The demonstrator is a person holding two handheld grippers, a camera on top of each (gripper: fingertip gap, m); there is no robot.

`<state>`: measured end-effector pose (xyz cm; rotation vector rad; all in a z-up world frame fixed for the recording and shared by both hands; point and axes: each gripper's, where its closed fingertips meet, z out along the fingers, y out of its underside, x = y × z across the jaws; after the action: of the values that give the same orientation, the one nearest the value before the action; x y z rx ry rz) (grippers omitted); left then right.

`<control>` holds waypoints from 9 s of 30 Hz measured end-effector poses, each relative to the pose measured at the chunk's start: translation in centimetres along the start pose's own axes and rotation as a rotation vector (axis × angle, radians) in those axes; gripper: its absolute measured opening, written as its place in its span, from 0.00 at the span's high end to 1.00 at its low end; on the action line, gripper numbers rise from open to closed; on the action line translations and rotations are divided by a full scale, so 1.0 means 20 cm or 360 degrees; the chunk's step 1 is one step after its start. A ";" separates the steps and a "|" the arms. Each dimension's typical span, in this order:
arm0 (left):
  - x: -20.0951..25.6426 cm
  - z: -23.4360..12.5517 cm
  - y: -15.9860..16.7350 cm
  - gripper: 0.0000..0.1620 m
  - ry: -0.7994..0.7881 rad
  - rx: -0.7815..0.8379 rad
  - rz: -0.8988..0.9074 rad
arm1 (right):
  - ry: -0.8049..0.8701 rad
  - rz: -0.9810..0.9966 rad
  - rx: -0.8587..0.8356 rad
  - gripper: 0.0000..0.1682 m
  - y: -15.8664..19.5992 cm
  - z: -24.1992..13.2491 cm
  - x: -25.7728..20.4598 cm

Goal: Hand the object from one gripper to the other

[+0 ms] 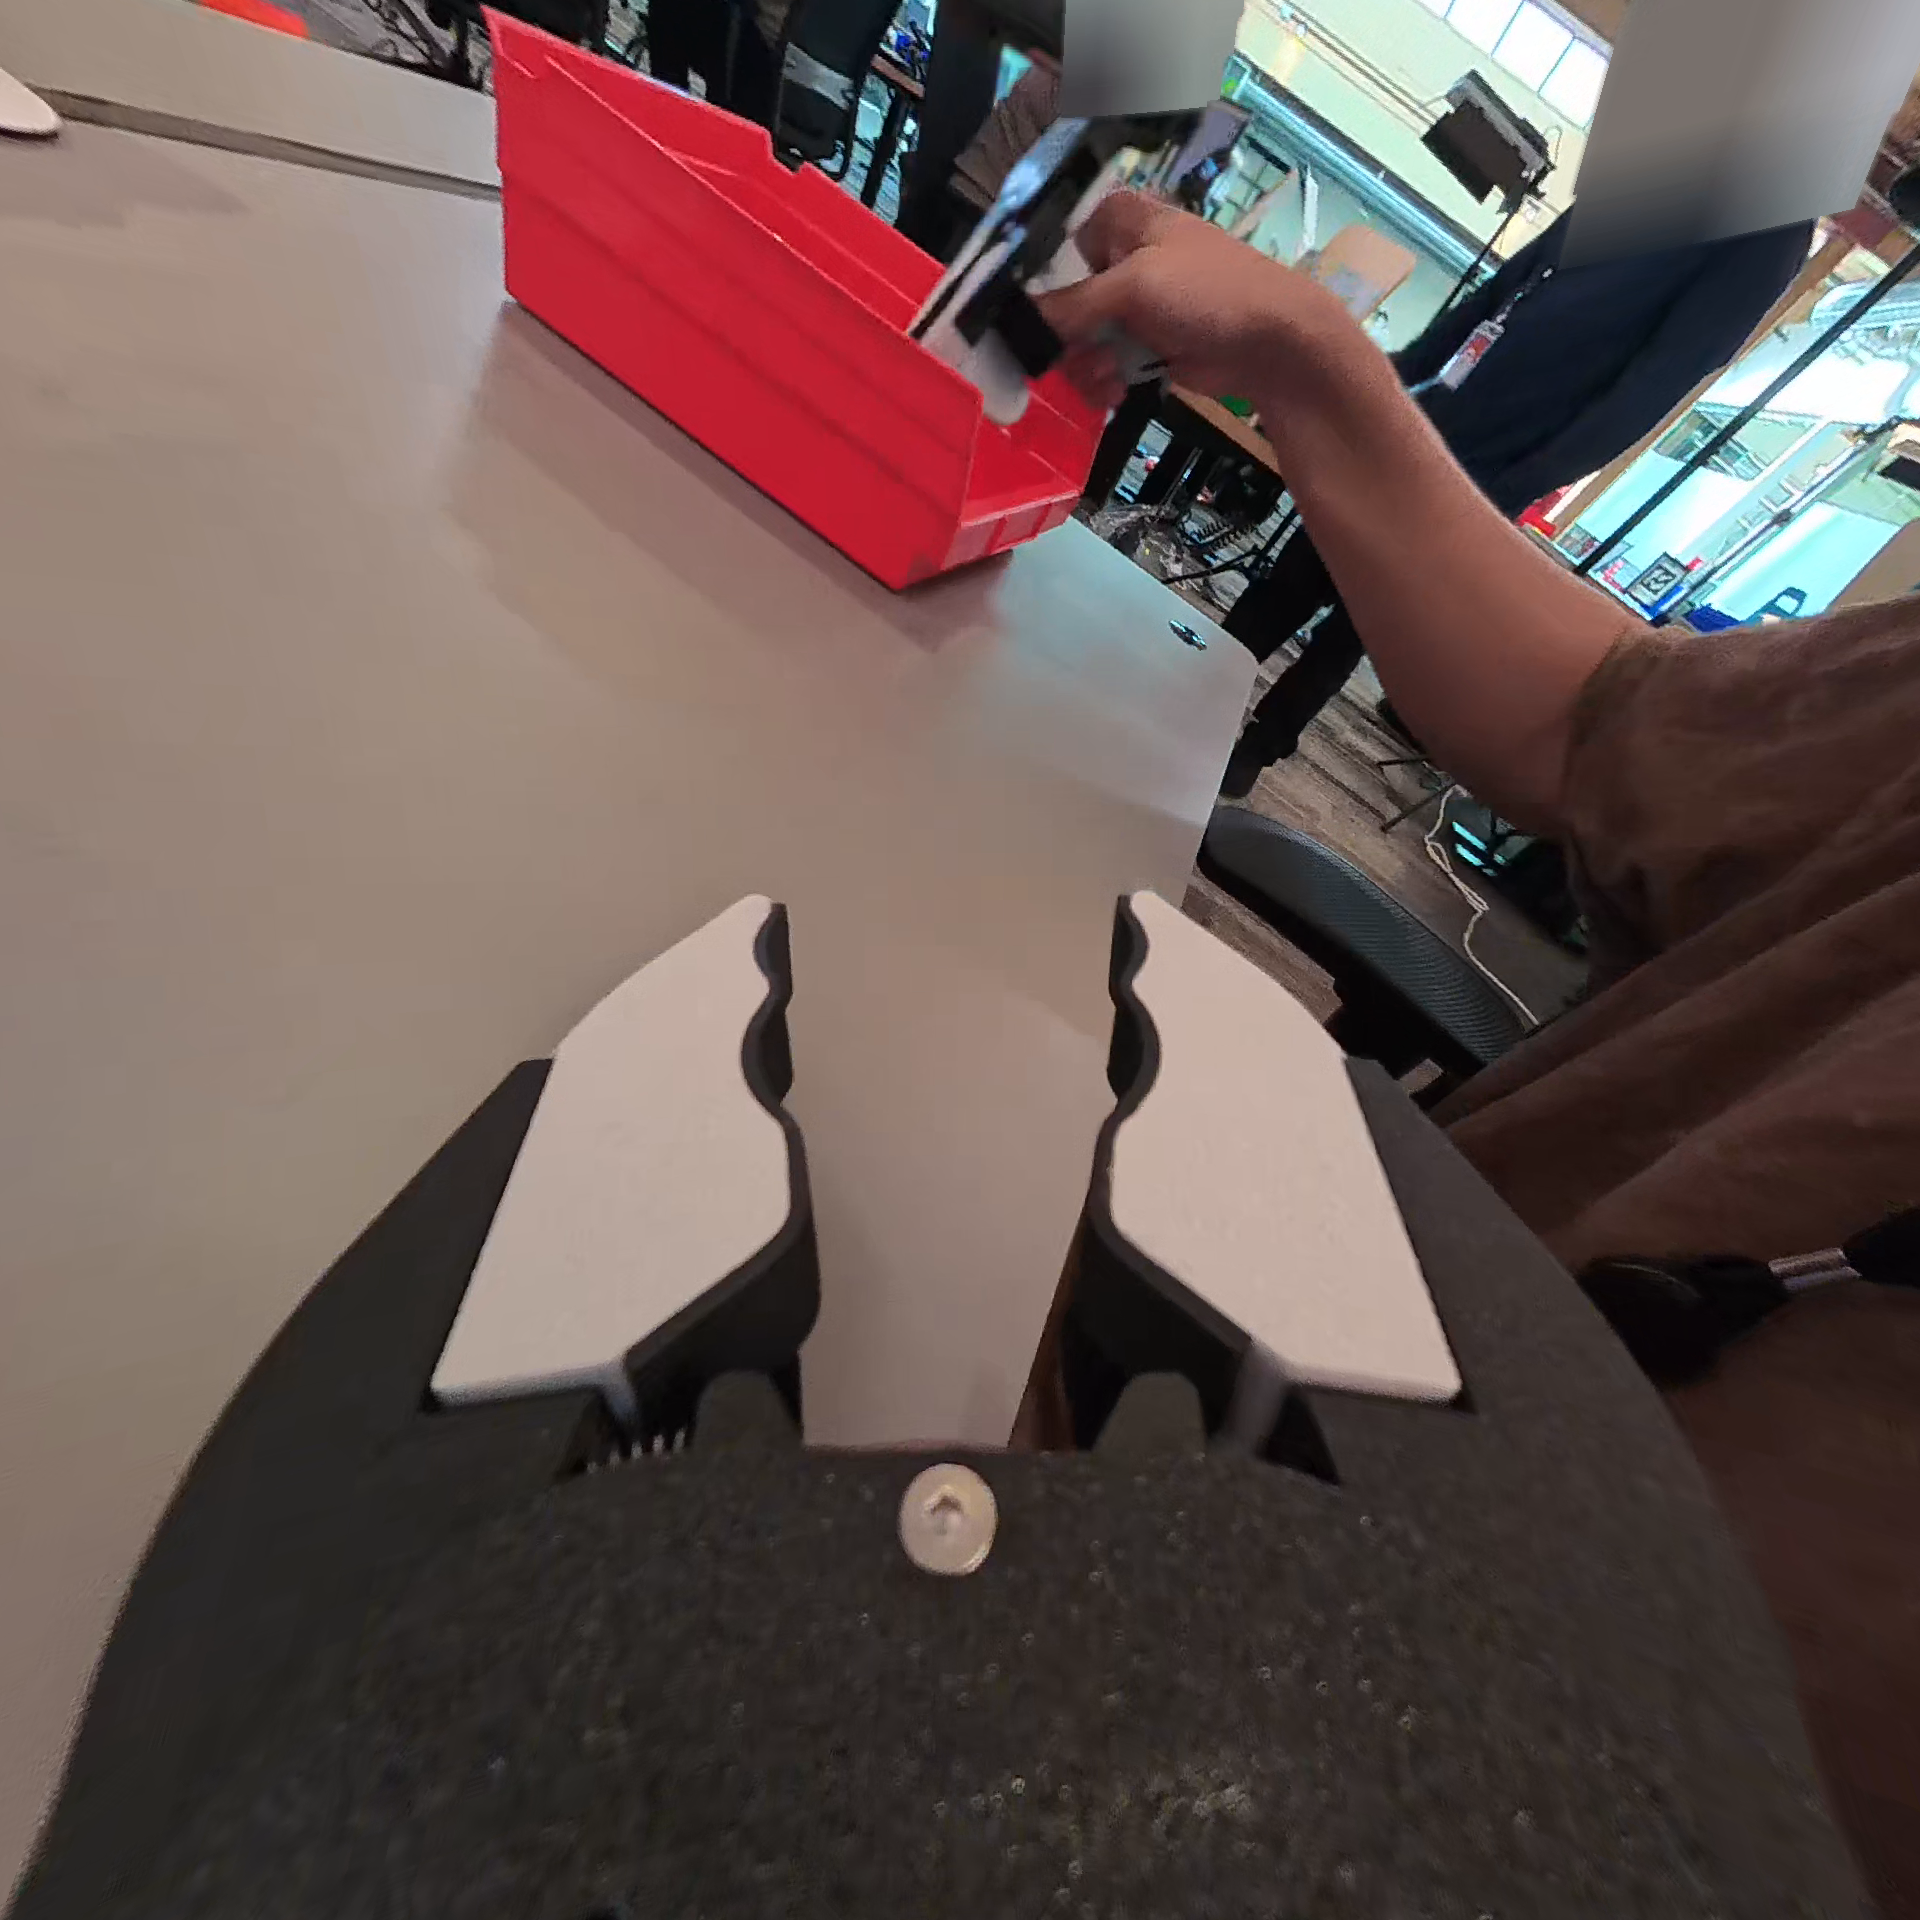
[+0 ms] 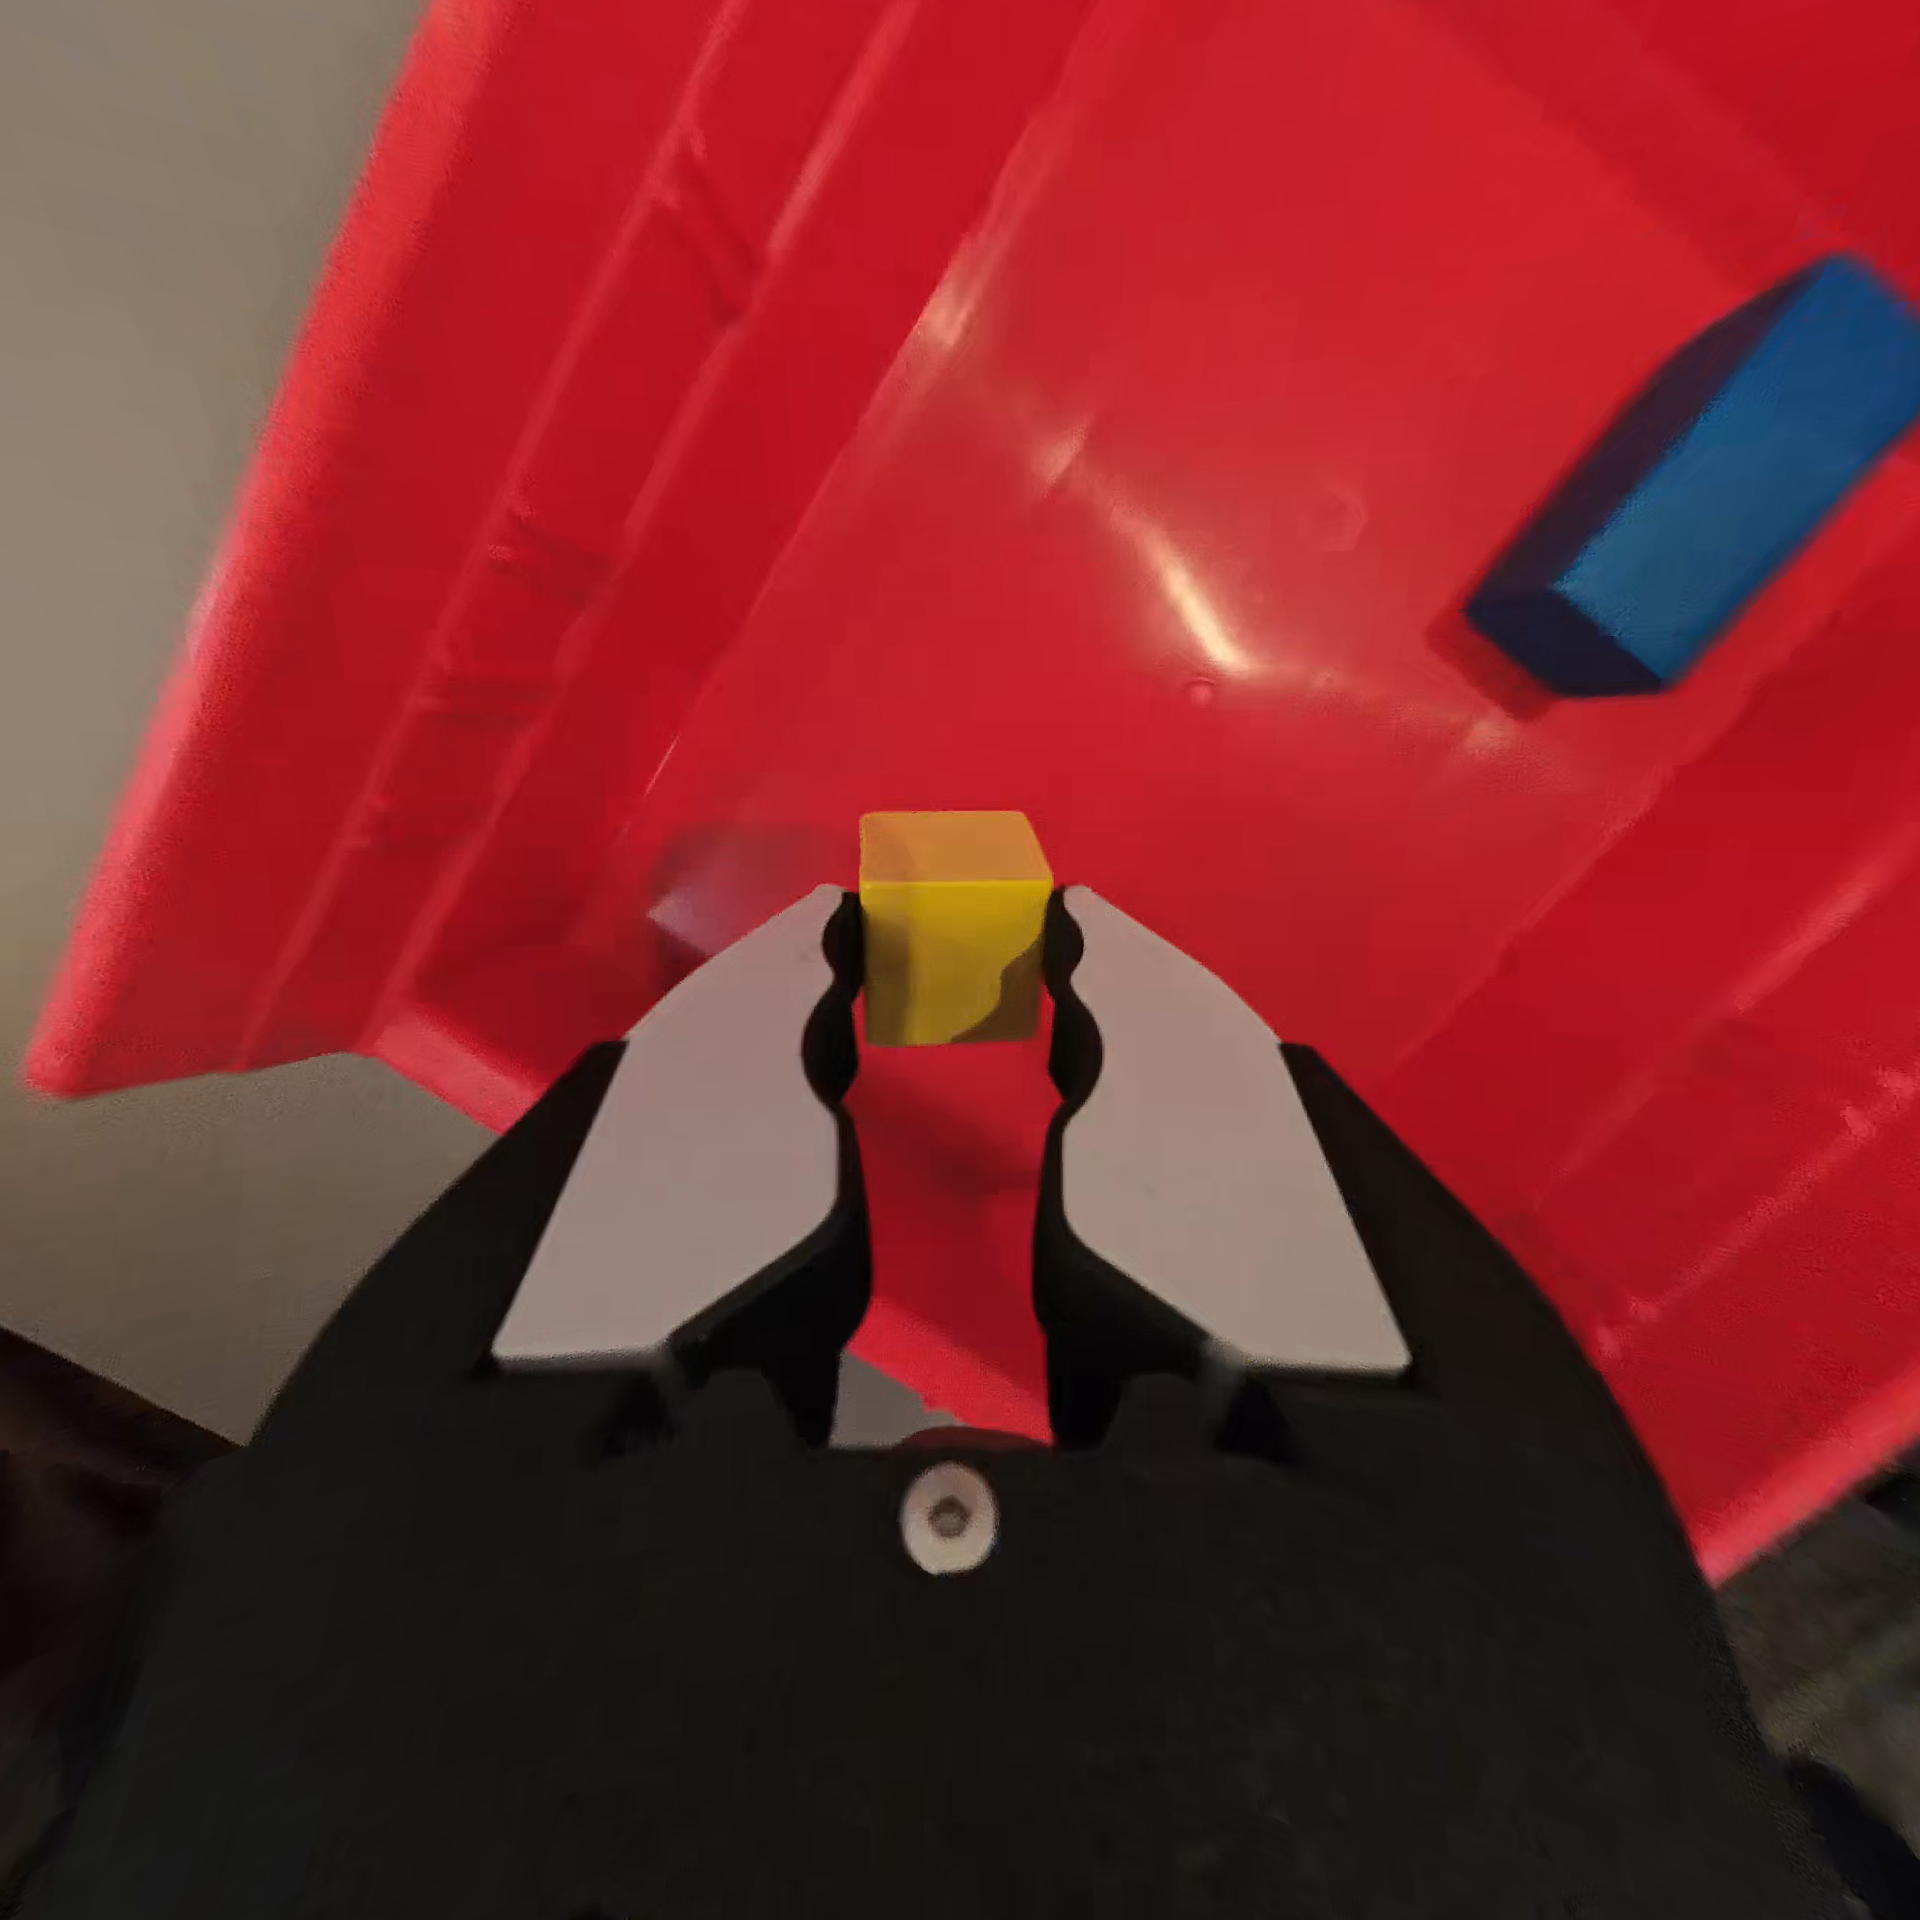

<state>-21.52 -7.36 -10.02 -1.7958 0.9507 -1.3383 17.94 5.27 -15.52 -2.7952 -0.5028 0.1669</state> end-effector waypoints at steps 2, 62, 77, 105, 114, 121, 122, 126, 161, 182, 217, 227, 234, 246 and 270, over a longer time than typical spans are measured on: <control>0.01 0.02 0.03 0.64 0.0020 -0.0034 -0.0018 | 0.0035 -0.0071 -0.0125 0.80 0.01 0.09 -0.01; -1.58 -0.51 -0.32 0.65 -0.1449 -0.1128 -0.0562 | -0.0131 -0.0477 0.1443 0.71 0.06 -0.10 -1.31; -1.36 -0.57 -0.46 0.79 -0.0974 -0.0622 -0.0758 | -0.0227 -0.0369 0.1548 0.71 0.04 -0.18 -1.23; 0.22 0.46 -0.46 0.62 0.0985 -0.0365 -0.1038 | -0.0366 -0.0750 0.1895 0.80 -0.23 -0.55 -1.40; 0.06 0.07 -0.01 0.67 0.0276 -0.0250 -0.0375 | 0.0263 -0.0203 0.1480 0.80 -0.19 -0.75 -0.48; -0.01 0.04 0.07 0.69 0.0166 -0.0222 -0.0305 | 0.0317 0.0134 0.0706 0.80 -0.42 -0.35 0.17; -0.02 0.05 0.08 0.69 0.0151 -0.0234 -0.0293 | 0.0291 0.0156 0.0577 0.80 -0.45 -0.25 0.21; -0.02 0.05 0.09 0.69 0.0150 -0.0245 -0.0302 | 0.0329 0.0225 0.0130 0.80 -0.53 0.04 0.34; -0.17 -0.08 0.05 0.65 -0.0151 -0.0407 0.0026 | -0.0112 0.0188 0.1748 0.73 0.09 -0.33 -0.84; -1.66 -0.77 -0.49 0.54 -0.1222 -0.1720 0.0205 | -0.0349 0.0111 0.1800 0.73 0.11 -0.36 -0.96; -0.34 -0.09 -0.77 0.55 -0.0099 -0.0359 0.1396 | -0.1525 -0.0031 0.1333 0.67 -0.43 -0.46 -1.57; -0.10 0.34 -0.63 0.55 -0.0017 -0.0351 0.1823 | -0.2384 0.0436 0.1009 0.80 -0.52 -0.48 -1.72; -0.11 0.33 -0.54 0.55 -0.0094 -0.0403 0.1635 | -0.2328 0.0490 0.0965 0.81 -0.45 -0.39 -1.71; -0.20 -0.26 -0.02 0.47 -0.0344 -0.0056 0.0148 | -0.0036 0.0372 0.0939 0.81 -0.14 -0.66 -0.35; -0.23 -0.26 0.06 0.48 -0.0264 -0.0080 0.0009 | 0.0247 0.1108 -0.0373 0.81 0.26 0.05 0.04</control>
<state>-27.64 -4.46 -12.07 -1.9078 0.9052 -1.1508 20.14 1.24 -18.13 -3.0556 0.5341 0.0328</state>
